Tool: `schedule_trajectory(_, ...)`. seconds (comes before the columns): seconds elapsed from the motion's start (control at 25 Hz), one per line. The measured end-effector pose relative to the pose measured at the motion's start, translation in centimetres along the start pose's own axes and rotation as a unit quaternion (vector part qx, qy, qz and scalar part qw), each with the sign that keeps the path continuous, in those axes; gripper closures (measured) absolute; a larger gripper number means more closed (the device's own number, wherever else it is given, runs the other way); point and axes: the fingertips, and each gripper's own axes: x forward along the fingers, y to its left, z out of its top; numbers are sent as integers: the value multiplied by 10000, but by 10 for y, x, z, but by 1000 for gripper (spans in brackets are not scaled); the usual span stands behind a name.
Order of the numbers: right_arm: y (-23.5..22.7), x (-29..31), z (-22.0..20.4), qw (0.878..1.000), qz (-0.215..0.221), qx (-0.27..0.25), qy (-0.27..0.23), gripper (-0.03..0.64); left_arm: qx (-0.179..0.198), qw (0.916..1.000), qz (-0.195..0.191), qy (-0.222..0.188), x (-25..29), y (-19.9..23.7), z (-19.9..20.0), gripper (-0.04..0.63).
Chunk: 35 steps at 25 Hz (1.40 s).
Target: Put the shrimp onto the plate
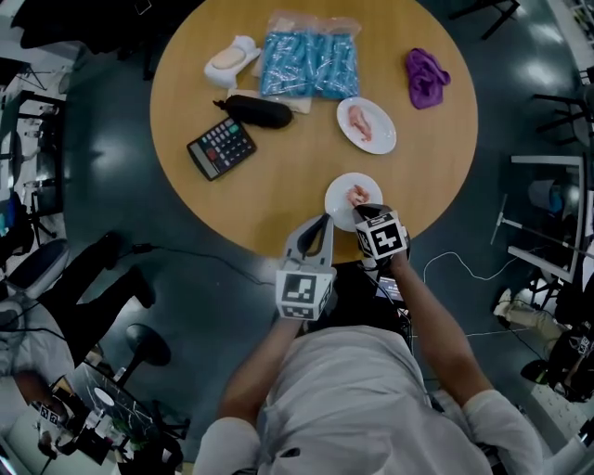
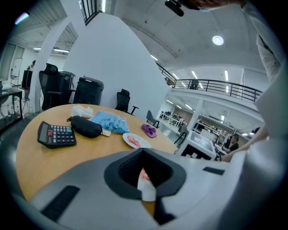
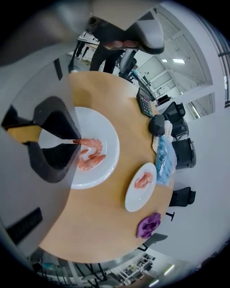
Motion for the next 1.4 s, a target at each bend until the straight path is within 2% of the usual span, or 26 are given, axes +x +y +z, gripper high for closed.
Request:
schedule_trajectory(0.24,-2,-5,-5,9999,-112,-79,75,571,0,10000,-7,-32,5,4,7,588)
schedule_trajectory(0.4,-6,-20,3,9998,-135,-48,-129,571,35,10000,-43,-15,9,4,11,588)
schedule_trajectory(0.56,-35,-31,38,9979,-372,-19,-537,571,12,10000,-48,-35,16,5,16,588)
schedule_trajectory(0.84,-106,-22,119,9932,-732,-99,-902,571,57,9999,-89,96,33,4,16,588)
schedule_trajectory(1.08,-130,-2,157,9934,-753,-260,-821,571,89,9998,-77,157,49,11,22,588)
schedule_trajectory(1.4,-135,24,162,9963,-635,-199,-550,570,-12,9999,45,153,62,23,26,588)
